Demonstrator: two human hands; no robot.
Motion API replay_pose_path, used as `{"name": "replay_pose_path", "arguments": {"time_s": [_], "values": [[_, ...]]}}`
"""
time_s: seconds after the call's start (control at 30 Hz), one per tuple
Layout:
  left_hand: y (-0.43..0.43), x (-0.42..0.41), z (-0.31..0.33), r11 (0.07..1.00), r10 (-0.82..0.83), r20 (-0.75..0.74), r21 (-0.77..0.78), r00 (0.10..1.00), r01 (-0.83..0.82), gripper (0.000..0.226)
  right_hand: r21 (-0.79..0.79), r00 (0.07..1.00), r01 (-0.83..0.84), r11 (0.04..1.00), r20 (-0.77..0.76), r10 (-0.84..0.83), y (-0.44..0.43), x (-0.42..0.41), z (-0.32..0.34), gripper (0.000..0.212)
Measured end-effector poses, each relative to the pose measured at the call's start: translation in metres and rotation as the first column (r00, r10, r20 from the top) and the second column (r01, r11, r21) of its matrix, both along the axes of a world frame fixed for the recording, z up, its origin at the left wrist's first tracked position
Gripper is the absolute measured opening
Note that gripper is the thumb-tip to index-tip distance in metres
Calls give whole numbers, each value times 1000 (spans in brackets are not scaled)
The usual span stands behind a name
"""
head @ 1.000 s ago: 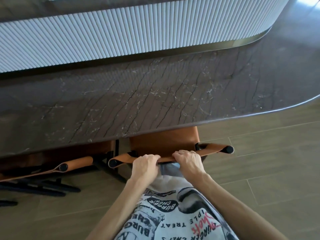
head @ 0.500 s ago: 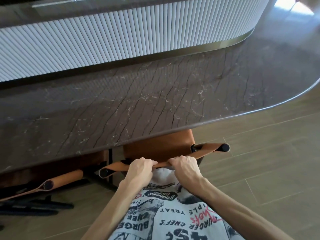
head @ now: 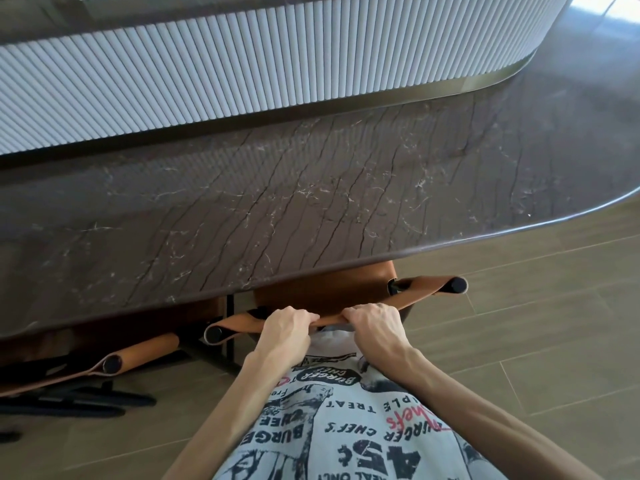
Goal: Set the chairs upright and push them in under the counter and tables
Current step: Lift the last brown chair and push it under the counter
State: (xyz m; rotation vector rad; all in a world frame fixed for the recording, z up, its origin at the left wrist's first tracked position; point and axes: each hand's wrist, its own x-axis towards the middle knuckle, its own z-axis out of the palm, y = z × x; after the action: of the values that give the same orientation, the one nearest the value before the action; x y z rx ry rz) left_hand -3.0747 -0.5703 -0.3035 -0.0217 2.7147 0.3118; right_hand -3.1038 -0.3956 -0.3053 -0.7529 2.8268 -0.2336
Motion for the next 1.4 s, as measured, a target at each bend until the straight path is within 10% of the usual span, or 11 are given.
{"name": "replay_pose_path", "arguments": {"time_s": [0.97, 1.2, 1.4], "values": [[13, 4, 13, 992, 70, -144, 111, 987, -54, 26, -347, 985, 48, 937, -140, -103, 17, 6, -8, 37], [7, 35, 25, 946, 194, -283, 306, 939, -104, 31, -678, 912, 411, 609, 320, -258, 9, 30, 20, 44], [9, 56, 56, 694, 536, -138, 635, 833, -341, 24, -641, 697, 713, 284, 693, -185, 17, 50, 56, 42]]}}
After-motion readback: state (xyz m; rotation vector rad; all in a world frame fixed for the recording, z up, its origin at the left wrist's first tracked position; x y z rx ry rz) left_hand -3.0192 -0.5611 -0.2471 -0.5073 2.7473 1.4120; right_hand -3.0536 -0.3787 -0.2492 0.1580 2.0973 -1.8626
